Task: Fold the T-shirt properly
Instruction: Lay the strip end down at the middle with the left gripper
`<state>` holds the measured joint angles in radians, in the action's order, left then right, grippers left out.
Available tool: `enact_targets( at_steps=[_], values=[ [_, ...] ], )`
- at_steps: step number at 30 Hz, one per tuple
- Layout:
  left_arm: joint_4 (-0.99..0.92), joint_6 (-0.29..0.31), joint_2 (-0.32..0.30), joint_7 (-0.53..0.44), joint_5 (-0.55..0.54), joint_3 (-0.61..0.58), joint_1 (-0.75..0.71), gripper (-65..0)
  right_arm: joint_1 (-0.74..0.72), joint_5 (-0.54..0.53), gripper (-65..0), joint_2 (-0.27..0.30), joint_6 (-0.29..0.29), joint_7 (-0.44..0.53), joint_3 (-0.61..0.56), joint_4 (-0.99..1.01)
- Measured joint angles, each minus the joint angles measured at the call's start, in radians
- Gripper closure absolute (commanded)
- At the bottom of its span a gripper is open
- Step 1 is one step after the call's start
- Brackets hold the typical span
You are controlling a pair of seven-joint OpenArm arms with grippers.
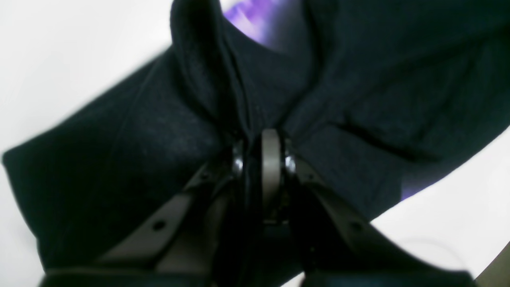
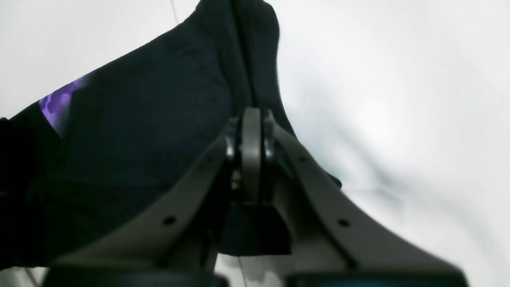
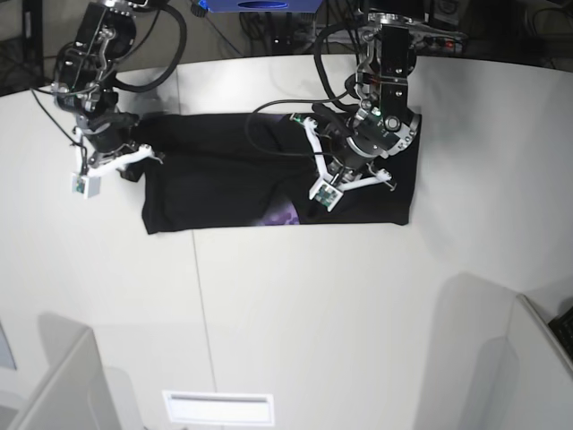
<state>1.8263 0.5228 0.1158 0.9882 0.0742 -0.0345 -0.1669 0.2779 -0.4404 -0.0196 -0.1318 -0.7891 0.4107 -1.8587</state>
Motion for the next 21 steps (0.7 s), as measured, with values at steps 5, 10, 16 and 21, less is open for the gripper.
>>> enact_targets(
  at_steps=[5,10,16,21],
  values=[
    [0.004,0.0,0.0,-0.001,0.0,0.0,0.001,0.0,0.0,0.0,0.0,0.0,0.0,0.0,0.0,0.0],
    [0.06,-0.001,0.0,0.002,0.005,0.002,0.001,0.0,0.0,0.0,0.0,0.0,0.0,0.0,0.0,0.0],
    [0.072,-0.037,-0.002,0.001,0.005,0.007,0.002,0.0,0.0,0.0,0.0,0.0,0.0,0.0,0.0,0.0],
    [0.071,-0.076,-0.002,0.0,0.0,0.004,0.004,0.0,0.0,0.0,0.0,0.0,0.0,0.0,0.0,0.0]
  ],
)
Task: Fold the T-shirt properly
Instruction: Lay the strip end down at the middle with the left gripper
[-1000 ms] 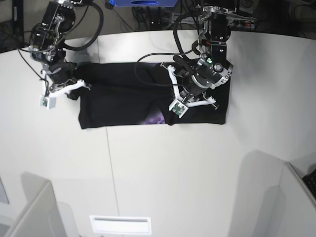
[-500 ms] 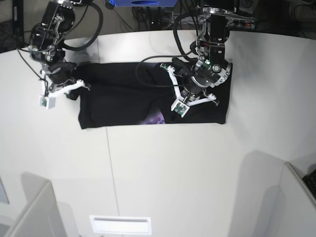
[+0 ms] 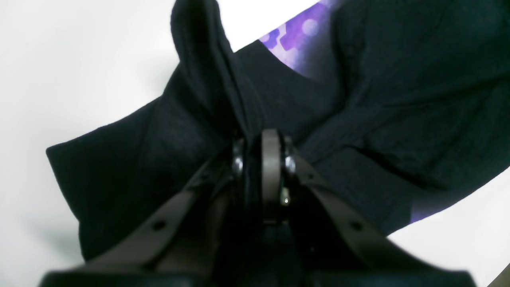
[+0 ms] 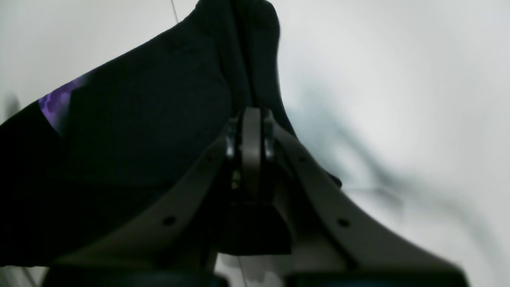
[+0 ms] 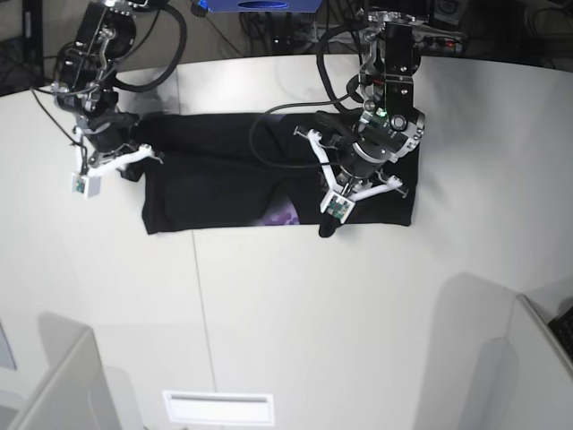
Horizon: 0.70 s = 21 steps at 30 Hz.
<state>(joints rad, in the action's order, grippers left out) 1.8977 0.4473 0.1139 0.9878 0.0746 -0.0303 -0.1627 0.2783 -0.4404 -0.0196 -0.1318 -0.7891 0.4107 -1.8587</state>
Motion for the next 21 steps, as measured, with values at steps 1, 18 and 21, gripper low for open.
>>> enact_targets(
  at_steps=[1,18,21],
  values=[
    [0.0,0.0,0.0,0.003,0.0,-0.001,0.005,0.0,0.0,0.0,0.0,0.0,0.0,0.0,0.0,0.0],
    [-0.038,-0.003,0.0,0.0,0.0,-0.041,0.016,0.0,0.003,0.0,0.0,0.0,0.0,0.0,0.0,0.0],
    [-0.038,-0.003,0.0,0.0,0.0,-0.041,0.016,0.0,0.002,0.0,0.0,0.0,0.0,0.0,0.0,0.0]
  ],
)
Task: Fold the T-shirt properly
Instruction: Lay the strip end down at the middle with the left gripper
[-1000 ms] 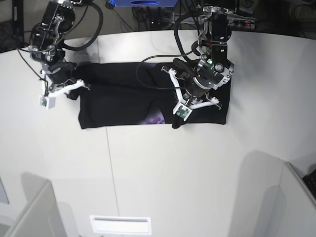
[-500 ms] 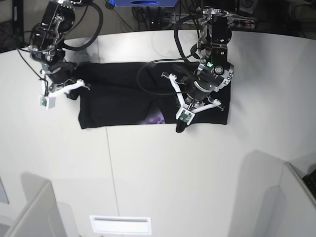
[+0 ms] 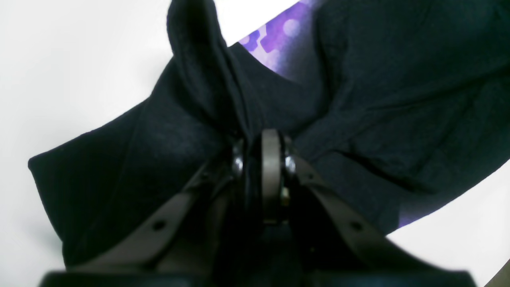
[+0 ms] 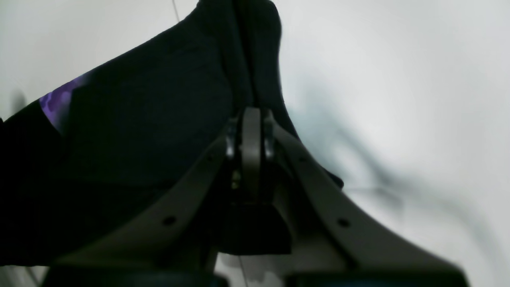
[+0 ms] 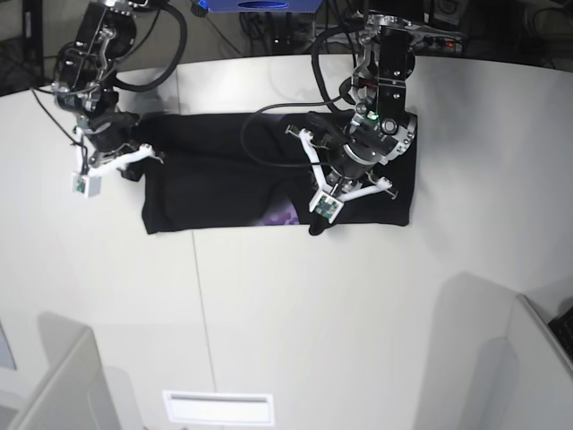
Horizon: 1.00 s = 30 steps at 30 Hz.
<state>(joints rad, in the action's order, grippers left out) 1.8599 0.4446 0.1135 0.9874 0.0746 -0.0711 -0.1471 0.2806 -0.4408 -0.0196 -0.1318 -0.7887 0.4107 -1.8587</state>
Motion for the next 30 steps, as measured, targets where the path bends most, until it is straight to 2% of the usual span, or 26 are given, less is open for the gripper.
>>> enact_targets(
  at_steps=[21,26,30],
  values=[
    [0.0,0.0,0.0,0.0,0.0,0.002,-0.003,0.0,0.0,0.0,0.0,0.0,0.0,0.0,0.0,0.0],
    [0.0,0.0,0.0,0.0,0.0,0.002,-0.002,-14.8,0.0,0.0,0.0,0.0,0.0,0.0,0.0,0.0],
    [-0.003,0.0,0.0,0.0,-0.001,0.0,-0.002,-23.7,0.0,0.0,0.0,0.0,0.0,0.0,0.0,0.0]
  ],
)
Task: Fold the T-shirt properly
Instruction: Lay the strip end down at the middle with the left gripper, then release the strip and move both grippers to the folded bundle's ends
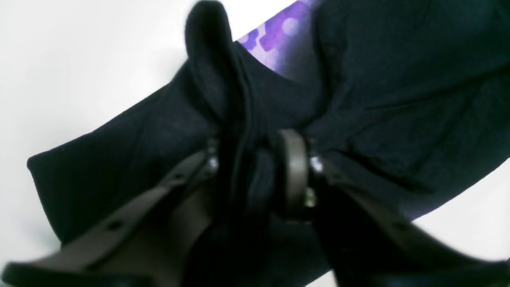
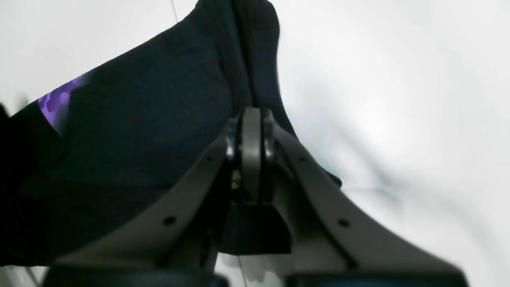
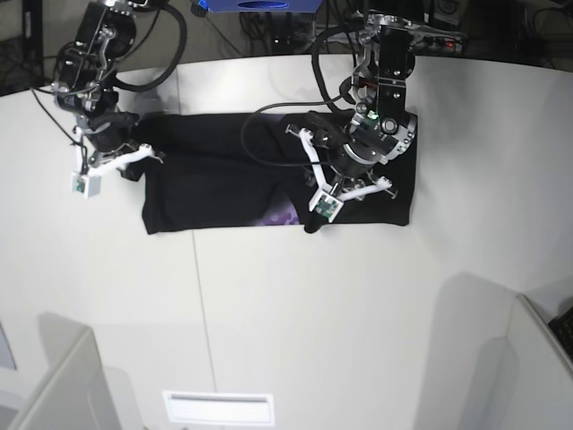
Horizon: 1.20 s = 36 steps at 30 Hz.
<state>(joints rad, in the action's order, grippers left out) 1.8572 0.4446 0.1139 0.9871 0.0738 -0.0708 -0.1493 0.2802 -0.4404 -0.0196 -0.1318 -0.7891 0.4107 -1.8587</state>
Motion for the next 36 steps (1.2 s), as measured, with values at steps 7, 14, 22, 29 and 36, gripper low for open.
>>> enact_targets(
  at_steps=[7,14,22,29,36],
  values=[
    [-0.043,0.0,0.0,0.0,0.0,-0.003,0.002,-42.5,0.0,0.0,0.0,0.0,0.0,0.0,0.0,0.0],
    [-0.062,0.0,-0.001,0.0,0.0,-0.12,0.005,-49.5,0.0,0.0,0.0,0.0,0.0,0.0,0.0,0.0],
    [-0.081,0.004,-0.001,0.002,-0.003,-0.237,0.042,-49.4,0.0,0.0,0.0,0.0,0.0,0.0,-0.003,-0.001],
    [0.072,0.012,0.001,-0.006,-0.027,-0.149,0.042,-12.8,-0.003,0.0,0.0,0.0,0.0,-0.003,-0.002,-0.001],
    [0.083,0.059,-0.065,-0.001,-0.002,0.228,0.01,0.0,-0.062,-0.004,0.0,0.0,0.0,-0.085,-0.006,-0.001]
  ],
)
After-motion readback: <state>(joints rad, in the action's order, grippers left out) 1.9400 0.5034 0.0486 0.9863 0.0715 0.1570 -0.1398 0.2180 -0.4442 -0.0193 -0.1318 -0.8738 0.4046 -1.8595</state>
